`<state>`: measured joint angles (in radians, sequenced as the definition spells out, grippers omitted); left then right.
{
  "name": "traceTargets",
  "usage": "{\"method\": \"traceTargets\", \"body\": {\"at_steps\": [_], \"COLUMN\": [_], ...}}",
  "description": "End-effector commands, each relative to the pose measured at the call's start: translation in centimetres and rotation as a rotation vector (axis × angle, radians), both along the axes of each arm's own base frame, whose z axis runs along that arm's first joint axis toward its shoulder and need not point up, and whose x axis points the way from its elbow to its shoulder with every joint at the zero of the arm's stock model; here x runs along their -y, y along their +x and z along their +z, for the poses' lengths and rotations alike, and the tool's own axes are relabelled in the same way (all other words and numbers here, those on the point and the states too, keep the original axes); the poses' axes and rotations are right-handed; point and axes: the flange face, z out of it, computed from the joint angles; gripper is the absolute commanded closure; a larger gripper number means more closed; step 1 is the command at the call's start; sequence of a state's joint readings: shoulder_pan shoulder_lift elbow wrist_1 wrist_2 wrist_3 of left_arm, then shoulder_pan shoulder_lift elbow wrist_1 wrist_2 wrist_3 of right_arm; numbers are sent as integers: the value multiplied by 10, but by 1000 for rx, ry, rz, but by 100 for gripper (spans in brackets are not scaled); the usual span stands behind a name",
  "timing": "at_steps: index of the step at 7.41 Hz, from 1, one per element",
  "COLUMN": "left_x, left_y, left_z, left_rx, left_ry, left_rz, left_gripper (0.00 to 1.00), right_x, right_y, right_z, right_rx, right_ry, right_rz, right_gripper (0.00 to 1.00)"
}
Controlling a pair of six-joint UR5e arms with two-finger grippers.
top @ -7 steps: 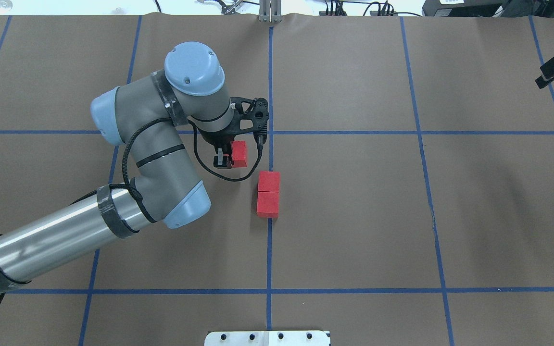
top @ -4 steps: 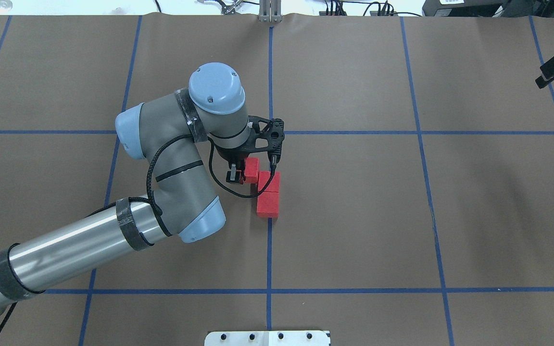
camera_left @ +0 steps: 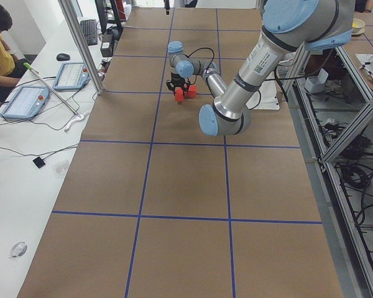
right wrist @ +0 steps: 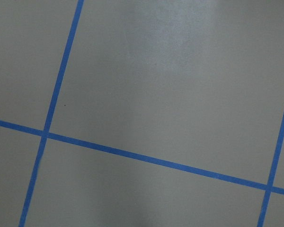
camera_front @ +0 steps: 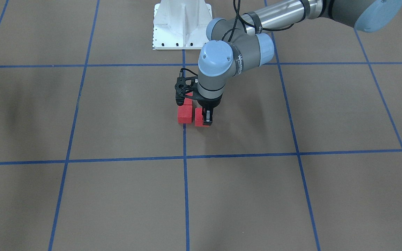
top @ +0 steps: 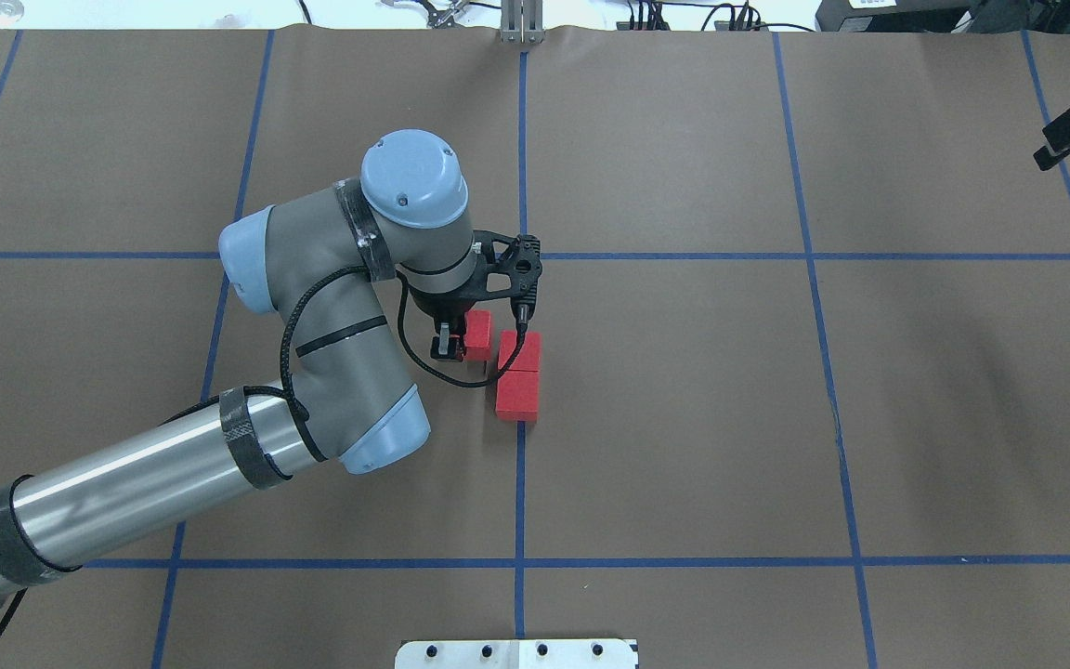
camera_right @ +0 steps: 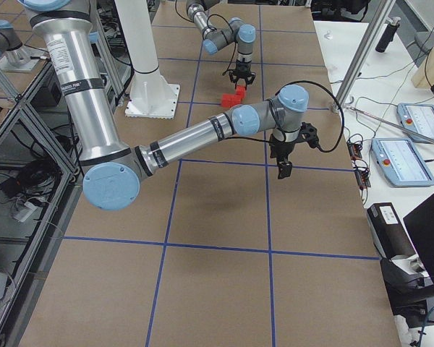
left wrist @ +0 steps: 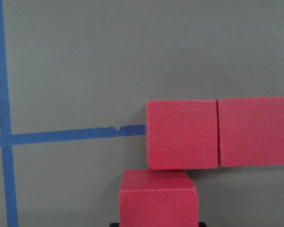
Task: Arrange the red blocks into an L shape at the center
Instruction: 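Lower the cube beside the farther cube of the center pair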
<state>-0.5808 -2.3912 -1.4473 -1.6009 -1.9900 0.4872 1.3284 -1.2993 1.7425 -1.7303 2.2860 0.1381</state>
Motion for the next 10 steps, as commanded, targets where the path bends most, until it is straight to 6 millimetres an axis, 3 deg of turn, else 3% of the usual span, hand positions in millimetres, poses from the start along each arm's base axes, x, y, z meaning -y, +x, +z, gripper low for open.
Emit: {"method": "traceTargets", "body": {"at_steps": [1,10], "left_x": [-1,-23], "left_y": [-1,12], "left_z": [1,3], "left_rx": [-2,-6], "left_ry": [-28,-25], "left_rz": [-25,3], "left_gripper": [100,100], "right_x": [0,-1], "right_y": [0,0], "right_z": [1,0], "right_rx": [1,0], "right_ry": [-2,0], "right_rz": [0,0], "right_gripper": [0,0]}}
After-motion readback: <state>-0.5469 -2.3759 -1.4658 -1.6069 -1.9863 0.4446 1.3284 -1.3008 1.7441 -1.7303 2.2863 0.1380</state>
